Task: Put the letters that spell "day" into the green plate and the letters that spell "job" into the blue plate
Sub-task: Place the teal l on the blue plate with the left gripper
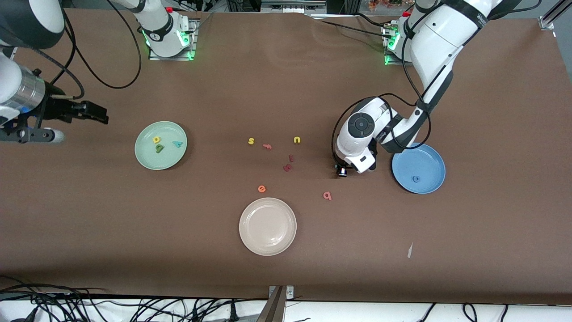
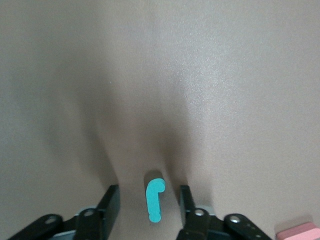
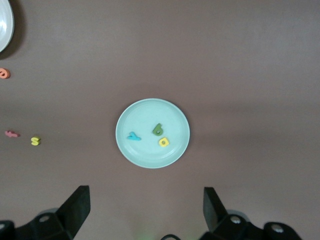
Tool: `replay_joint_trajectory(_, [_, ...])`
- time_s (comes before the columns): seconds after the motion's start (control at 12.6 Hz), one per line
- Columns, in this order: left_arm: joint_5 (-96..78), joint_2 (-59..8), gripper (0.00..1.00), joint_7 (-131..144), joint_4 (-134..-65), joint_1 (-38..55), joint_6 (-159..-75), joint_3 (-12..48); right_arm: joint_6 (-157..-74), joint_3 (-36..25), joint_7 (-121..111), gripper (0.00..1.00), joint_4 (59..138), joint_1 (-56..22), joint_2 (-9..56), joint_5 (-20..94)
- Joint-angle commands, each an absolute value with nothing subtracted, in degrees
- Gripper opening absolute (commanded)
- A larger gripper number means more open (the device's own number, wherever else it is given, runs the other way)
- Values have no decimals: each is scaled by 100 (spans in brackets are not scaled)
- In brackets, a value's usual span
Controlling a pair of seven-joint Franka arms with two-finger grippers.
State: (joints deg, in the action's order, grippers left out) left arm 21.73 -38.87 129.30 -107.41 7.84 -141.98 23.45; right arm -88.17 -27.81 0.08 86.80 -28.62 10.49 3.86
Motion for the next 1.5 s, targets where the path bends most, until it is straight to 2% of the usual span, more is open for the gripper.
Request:
replay_joint_trajectory(0.0, [2382, -3902, 40, 13192, -10793, 782, -14291, 2329, -8666, -2751, -264, 100, 8271, -2804, 1345, 378])
replay_joint_trajectory(0.16, [2382, -3902, 22, 13210, -10793, 765, -14291, 2329, -8675, -2742, -211, 100, 8244, -2839, 1345, 369])
replay_joint_trajectory(0.4, [2382, -3902, 0, 13201, -10793, 756, -14291, 2320, -8605, -2664, -351, 100, 7535, -2656, 1765, 334])
replay_joint_trajectory(0.55, [2391, -3876, 0, 13158, -10767, 738, -14274, 2320, -8281, -1788, -369, 100, 7662, -1719, 1444, 430])
replay_joint_trajectory(0.71, [2478, -3858, 0, 12948, -10671, 764, -14195, 2320, -8340, -1339, -378, 100, 8171, -1382, 1057, 378])
replay_joint_trajectory(1.03, [2558, -3621, 0, 11026, -10512, 511, -13536, 2390, -9376, 278, -378, 100, 9595, 322, 142, 123])
replay_joint_trajectory(1.19, [2471, -3551, 0, 9789, -10512, 143, -13317, 2557, -9422, 395, -325, 100, 9721, 378, 18, -43])
replay_joint_trajectory(1.42, [2391, -3445, 0, 7679, -10512, -998, -12869, 3276, -9501, 378, -290, 100, 9721, 352, 35, -141])
